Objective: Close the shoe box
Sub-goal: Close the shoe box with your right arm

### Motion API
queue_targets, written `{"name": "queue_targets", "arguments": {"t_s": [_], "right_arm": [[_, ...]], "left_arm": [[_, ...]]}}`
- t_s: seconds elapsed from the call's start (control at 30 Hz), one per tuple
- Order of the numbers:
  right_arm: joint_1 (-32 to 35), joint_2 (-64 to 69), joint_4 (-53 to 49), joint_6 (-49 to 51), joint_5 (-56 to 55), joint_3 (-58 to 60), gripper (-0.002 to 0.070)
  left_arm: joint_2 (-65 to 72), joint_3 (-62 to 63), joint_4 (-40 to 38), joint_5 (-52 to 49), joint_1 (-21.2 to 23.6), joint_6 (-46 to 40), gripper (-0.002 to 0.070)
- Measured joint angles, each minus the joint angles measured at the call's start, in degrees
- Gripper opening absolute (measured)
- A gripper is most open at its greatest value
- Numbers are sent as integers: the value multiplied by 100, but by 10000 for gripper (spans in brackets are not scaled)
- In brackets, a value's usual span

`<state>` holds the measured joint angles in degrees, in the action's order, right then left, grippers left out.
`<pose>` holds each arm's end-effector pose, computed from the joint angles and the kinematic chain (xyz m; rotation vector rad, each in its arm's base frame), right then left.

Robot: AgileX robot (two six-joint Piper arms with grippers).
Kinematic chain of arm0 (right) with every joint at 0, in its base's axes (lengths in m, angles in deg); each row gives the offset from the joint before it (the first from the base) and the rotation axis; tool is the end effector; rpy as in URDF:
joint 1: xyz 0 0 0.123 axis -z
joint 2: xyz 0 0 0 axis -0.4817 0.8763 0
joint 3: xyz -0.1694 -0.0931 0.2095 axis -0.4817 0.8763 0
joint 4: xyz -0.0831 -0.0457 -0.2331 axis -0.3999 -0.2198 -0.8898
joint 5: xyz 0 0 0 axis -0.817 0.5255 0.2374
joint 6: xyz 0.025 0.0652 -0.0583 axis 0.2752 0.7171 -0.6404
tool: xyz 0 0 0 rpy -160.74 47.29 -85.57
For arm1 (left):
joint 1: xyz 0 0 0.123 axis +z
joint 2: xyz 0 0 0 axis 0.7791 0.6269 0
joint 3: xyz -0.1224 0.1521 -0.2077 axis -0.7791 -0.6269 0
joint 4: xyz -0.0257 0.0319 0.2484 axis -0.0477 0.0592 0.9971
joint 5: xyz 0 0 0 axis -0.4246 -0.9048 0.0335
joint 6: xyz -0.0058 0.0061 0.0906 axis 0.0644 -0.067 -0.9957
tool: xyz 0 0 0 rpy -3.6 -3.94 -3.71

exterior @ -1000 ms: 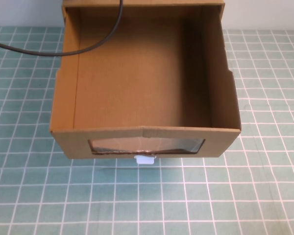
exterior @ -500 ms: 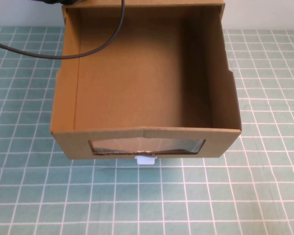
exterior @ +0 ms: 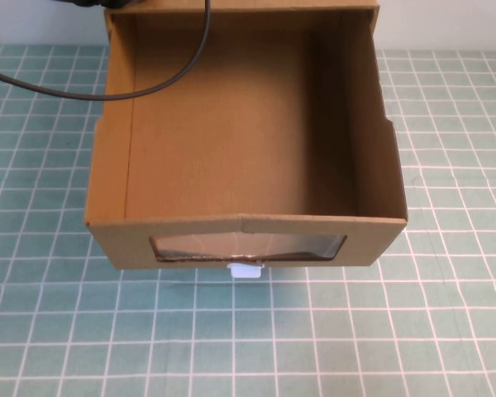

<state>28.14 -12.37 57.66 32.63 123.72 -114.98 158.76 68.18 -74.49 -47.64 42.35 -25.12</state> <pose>0.0760 0.0324 0.2996 0.0835 2.2391 0.5418 0.4082 -0.1135 0.3860 0.6467 1.9734 -0.6069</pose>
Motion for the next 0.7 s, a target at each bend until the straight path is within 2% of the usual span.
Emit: {"name": "queue_targets", "arguments": {"t_s": [0.17,0.27,0.4,0.57,0.7], "right_arm": [[-25,1447,148,-810,637,-843,-11],[-379,2142,414,-1067,680,-1228,-11],[-1477,2885,471,-1010,344,-1725,-11],[-3322,3564,-222,-118,-577,-2238,-11],[-4001,4142,-761,350,-1187,-2559,-11]], "left_arm": [[0,0,0,0,0,0,-5],[0,0,0,0,0,0,-5],[0,0,0,0,0,0,-5],[0,0,0,0,0,0,-5],[0,0,0,0,0,0,-5]]}}
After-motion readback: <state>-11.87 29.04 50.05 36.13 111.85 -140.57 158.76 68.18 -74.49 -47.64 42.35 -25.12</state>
